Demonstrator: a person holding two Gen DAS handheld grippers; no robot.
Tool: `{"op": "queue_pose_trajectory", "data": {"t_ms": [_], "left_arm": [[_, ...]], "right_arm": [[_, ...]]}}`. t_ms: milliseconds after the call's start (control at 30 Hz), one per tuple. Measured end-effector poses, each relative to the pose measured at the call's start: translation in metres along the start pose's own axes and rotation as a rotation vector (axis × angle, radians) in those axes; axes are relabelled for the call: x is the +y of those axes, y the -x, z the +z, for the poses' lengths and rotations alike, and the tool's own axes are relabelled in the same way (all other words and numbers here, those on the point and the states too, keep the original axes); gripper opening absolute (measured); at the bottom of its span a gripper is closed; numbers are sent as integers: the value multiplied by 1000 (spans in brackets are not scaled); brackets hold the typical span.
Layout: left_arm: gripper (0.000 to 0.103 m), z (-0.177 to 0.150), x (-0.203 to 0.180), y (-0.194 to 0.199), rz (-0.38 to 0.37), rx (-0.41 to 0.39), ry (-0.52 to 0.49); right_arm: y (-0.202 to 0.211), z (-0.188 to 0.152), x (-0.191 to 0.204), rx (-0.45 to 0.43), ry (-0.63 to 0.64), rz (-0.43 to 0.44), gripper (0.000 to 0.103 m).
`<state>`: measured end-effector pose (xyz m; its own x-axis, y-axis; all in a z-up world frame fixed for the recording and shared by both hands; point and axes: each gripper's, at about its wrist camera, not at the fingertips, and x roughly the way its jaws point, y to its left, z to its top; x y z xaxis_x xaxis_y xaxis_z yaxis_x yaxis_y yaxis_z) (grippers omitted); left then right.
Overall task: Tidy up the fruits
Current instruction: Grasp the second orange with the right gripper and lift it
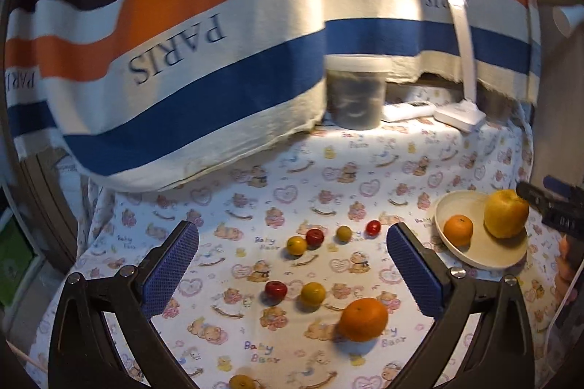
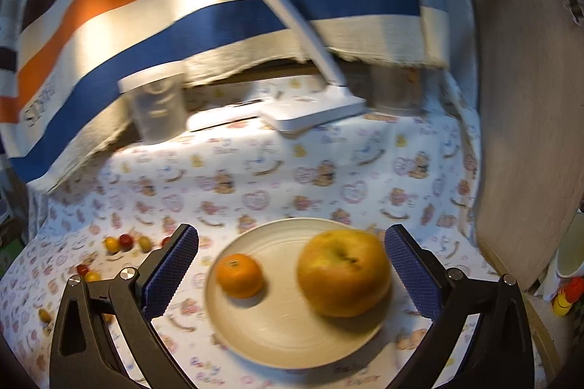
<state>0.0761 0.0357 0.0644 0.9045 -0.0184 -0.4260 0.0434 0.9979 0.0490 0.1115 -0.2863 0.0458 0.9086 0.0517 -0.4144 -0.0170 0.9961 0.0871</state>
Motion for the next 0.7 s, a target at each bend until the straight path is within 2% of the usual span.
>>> {"op": "queue_pose_trajectory", "data": {"t_ms": [133, 300, 433, 533, 700], "left_arm": [[102, -9, 23, -16, -23, 45, 90], [102, -9, 33, -15, 33, 72, 63], [102, -9, 41, -18, 24, 137, 86], [102, -11, 41, -20, 41, 143, 76], [102, -13, 46, -26, 16, 160, 100]], "right_arm": [[-3, -9, 22, 11, 84, 7, 103], [-6, -19, 38, 33, 123, 41, 103], [-3, -20, 50, 23, 131, 54, 103], [-4, -17, 61, 33, 155, 50, 103], [3, -13, 83, 25, 191, 79, 103]]}}
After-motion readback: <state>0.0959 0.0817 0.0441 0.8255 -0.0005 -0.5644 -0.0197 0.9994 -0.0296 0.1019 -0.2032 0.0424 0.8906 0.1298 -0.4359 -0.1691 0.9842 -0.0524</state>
